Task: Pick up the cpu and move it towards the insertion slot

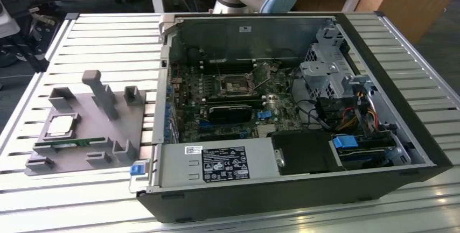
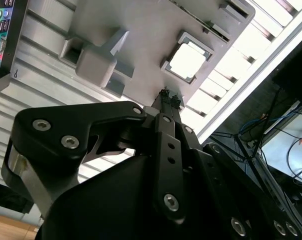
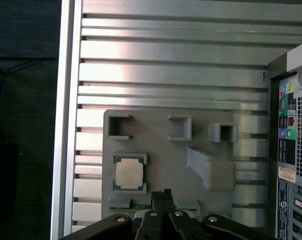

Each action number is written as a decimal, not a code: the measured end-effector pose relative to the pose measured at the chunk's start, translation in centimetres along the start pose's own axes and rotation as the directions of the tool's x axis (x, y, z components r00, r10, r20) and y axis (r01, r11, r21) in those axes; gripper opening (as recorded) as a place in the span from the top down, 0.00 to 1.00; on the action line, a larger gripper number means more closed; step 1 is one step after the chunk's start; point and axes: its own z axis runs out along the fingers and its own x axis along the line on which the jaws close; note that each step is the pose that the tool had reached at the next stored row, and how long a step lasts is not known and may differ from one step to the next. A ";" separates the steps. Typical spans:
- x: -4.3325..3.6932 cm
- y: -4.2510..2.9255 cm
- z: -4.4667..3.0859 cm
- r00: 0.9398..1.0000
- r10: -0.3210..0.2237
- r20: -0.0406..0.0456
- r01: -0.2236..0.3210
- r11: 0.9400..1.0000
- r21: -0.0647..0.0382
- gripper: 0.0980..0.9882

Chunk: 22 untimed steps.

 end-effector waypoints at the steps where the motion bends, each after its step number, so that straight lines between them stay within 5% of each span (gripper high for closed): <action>1: 0.02 0.00 0.00 1.000 0.000 0.000 0.000 1.000 0.000 0.99; 22: 0.61 0.00 0.19 1.000 0.000 0.000 0.000 1.000 0.000 0.99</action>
